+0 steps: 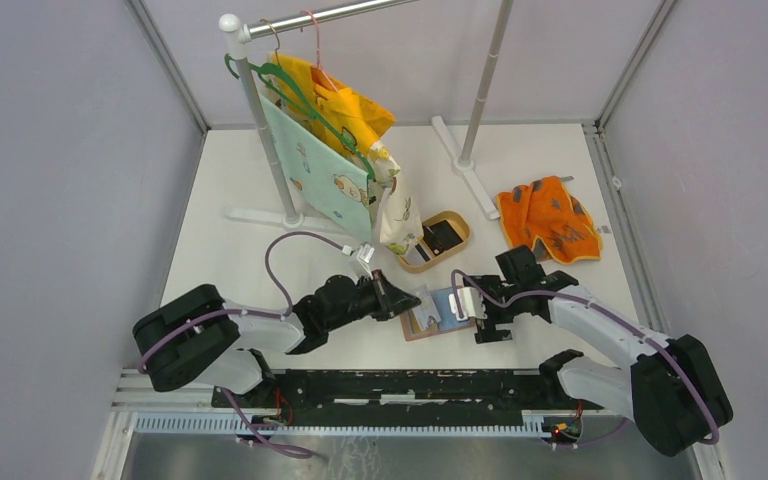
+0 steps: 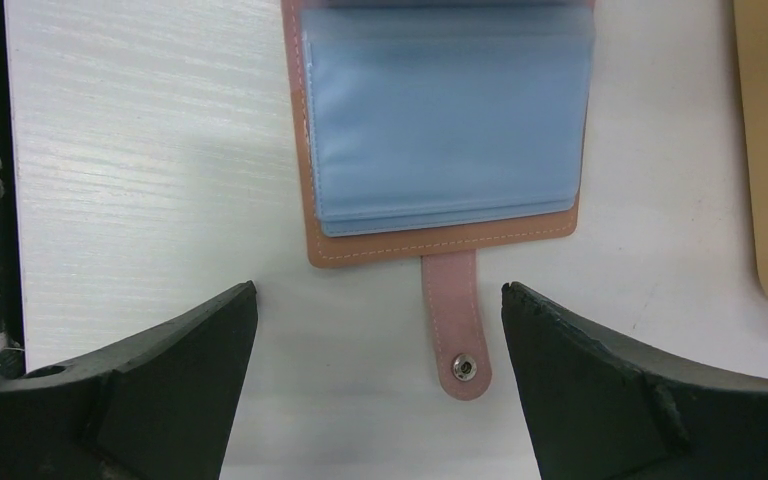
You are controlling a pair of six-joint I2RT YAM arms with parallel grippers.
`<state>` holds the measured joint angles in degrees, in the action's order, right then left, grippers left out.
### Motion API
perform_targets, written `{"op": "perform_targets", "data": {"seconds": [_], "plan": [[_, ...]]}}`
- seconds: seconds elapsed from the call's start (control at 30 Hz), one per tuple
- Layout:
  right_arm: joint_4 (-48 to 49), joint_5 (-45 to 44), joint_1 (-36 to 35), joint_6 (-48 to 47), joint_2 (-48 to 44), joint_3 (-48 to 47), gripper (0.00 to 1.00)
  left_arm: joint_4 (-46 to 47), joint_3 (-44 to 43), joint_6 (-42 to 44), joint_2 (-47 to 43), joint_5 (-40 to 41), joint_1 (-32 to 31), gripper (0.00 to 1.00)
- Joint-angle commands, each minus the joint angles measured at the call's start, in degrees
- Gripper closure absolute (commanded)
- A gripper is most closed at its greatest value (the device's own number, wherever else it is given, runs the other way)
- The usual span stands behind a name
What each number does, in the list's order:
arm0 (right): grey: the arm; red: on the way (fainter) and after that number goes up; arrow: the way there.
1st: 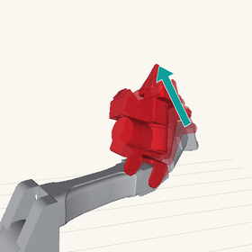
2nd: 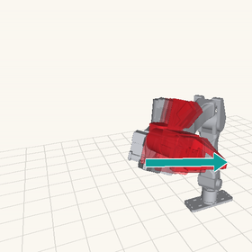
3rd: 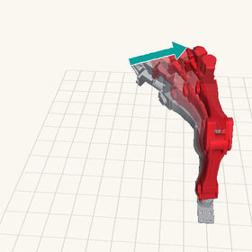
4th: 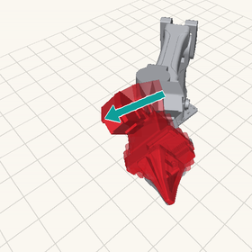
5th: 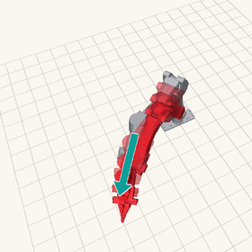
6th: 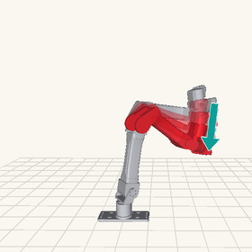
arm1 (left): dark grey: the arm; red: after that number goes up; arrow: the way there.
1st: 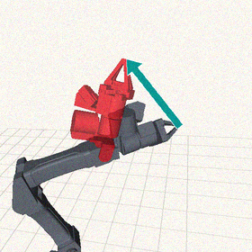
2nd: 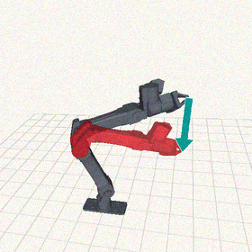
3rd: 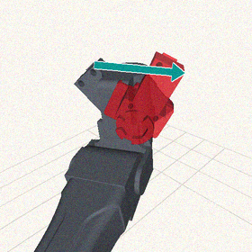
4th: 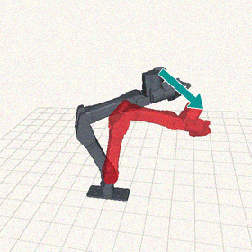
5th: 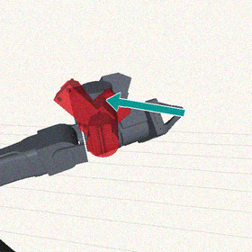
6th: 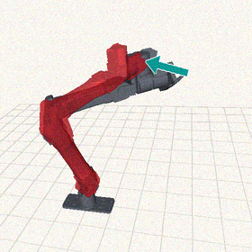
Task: Put the credit cards into the card holder
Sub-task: Insert the credit card into the card holder.
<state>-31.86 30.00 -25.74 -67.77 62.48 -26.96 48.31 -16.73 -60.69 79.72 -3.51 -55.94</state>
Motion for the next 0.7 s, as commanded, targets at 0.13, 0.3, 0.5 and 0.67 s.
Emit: {"op": "perform_targets", "data": {"seconds": [0.13,0.3,0.5,0.67], "plan": [[2.7,-0.6,0.2,2.9,3.8,-1.3,0.02,15.4,0.5,-6.9,8.4,0.2,0.3,0.98],[3.2,-1.1,0.2,4.1,5.2,-1.5,0.02,21.8,0.7,-8.7,13.2,-0.2,0.8,0.98],[3.5,-1.8,0.2,4.5,6.1,-1.7,0.02,21.2,0.9,-9.7,14.9,0.4,1.7,0.98],[3.8,-2.4,0.2,4.9,6.6,-1.6,0.02,24.4,2.2,-11.1,18.2,-0.5,2.7,0.98]]}}
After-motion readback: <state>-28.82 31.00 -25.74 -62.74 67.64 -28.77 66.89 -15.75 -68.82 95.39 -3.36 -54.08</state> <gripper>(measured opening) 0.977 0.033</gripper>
